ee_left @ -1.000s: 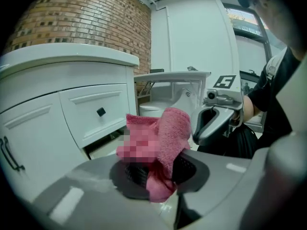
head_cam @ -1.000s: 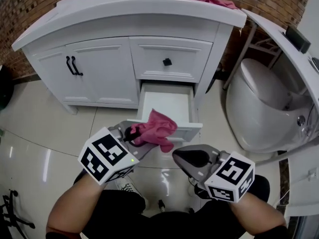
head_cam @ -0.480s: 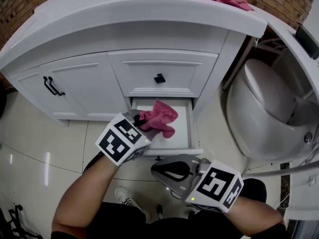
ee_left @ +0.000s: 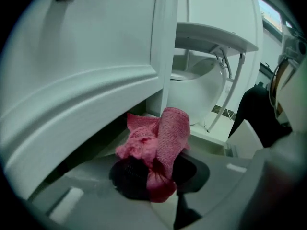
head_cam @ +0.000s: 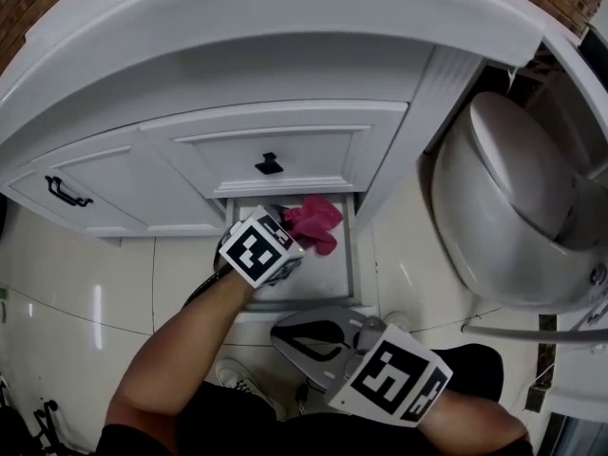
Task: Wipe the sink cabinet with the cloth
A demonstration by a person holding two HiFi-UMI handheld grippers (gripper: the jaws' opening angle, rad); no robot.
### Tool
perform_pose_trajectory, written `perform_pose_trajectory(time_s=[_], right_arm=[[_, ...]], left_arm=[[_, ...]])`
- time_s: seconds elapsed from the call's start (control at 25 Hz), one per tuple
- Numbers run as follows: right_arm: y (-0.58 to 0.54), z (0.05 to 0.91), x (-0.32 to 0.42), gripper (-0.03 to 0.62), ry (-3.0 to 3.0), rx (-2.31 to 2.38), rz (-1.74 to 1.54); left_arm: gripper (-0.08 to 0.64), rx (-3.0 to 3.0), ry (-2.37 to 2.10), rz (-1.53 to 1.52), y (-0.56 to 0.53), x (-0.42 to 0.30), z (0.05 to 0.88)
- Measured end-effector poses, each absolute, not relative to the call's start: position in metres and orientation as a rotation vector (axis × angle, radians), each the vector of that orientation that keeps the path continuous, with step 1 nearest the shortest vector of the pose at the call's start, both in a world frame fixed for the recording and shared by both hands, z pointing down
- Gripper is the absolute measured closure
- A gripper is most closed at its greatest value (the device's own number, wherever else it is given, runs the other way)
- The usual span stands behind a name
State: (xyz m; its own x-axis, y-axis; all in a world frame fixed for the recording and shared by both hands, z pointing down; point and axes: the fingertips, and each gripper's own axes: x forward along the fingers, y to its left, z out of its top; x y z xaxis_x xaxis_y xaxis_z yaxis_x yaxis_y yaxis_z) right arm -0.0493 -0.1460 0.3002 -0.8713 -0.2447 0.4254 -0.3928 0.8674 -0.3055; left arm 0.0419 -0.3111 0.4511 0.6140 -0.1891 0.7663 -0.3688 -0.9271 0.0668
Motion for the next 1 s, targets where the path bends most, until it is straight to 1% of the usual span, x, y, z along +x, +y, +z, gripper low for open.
perform_pose_trajectory(time_s=[0.28,0.56,0.68,1.0], right_arm=[[-0.153,0.302,-0.04,0.586,-2.623,0.445,0.519],[-0.157,0.306,-0.037,0.586,-2.63,0.463,0.538],[-0.159,0.305,-0.036,0.586,-2.629,0.472,0.536],[-0.161,0.306,-0.042,0.586,-2.652,0.481,0.54]], left_arm=[[0.465,2.578,-0.418,1.262,-0.331,0.067,0.483],[0.465,2.582,-0.429,1.253,-0.339,0.072,0.485],[0.465,2.569,-0.441,1.269,-0.339,0.063,0.486],[0.465,2.487,-0.566,1.31,-0.343,0.007,0.484]])
